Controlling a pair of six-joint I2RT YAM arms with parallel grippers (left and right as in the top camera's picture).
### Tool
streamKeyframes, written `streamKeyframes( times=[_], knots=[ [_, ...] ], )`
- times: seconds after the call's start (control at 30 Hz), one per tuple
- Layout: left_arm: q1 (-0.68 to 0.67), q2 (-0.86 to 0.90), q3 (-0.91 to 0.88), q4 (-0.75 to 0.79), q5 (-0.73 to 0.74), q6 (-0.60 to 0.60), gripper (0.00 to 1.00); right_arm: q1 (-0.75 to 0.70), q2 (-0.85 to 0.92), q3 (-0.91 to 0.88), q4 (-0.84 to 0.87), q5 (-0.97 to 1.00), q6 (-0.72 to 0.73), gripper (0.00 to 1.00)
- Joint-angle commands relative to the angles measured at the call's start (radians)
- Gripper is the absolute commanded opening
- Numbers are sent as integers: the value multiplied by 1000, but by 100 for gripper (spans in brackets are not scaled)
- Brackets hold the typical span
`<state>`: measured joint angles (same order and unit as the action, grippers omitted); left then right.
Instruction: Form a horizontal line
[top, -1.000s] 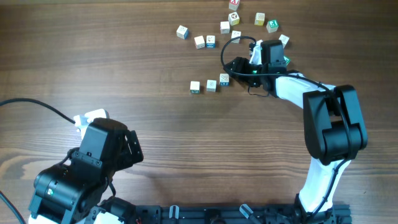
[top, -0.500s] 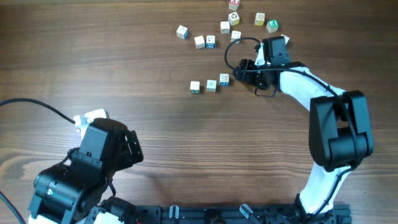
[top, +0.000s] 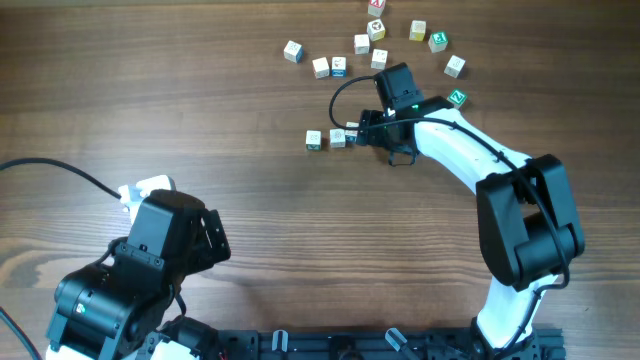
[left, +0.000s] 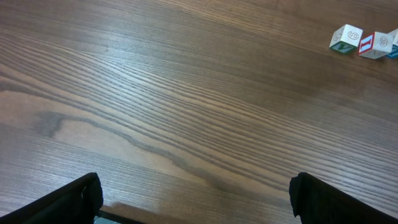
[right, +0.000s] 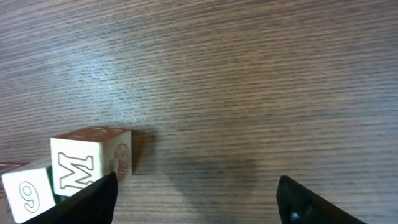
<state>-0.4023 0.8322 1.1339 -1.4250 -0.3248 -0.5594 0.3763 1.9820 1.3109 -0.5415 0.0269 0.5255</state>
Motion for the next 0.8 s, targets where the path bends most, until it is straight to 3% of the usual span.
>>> streamKeyframes(
  times=[0.0, 0.27, 0.5, 0.67, 0.77],
  knots=[
    [8, -2, -5, 2, -17, -11, 100, -3, -56, 29, -57, 64, 71, 99],
    [8, -2, -4, 2, -17, -11, 100, 2, -295, 29, -151, 20, 85, 99],
    [8, -2, -5, 2, -17, -10, 100, 14, -342, 29, -231, 16, 73, 100],
    [8, -2, -5, 2, -17, -11, 100, 36, -329, 26, -175, -78, -126, 100],
    [8, -2, -5, 2, -17, -10, 100, 68, -307, 26, -121, -29, -158, 100]
  ],
)
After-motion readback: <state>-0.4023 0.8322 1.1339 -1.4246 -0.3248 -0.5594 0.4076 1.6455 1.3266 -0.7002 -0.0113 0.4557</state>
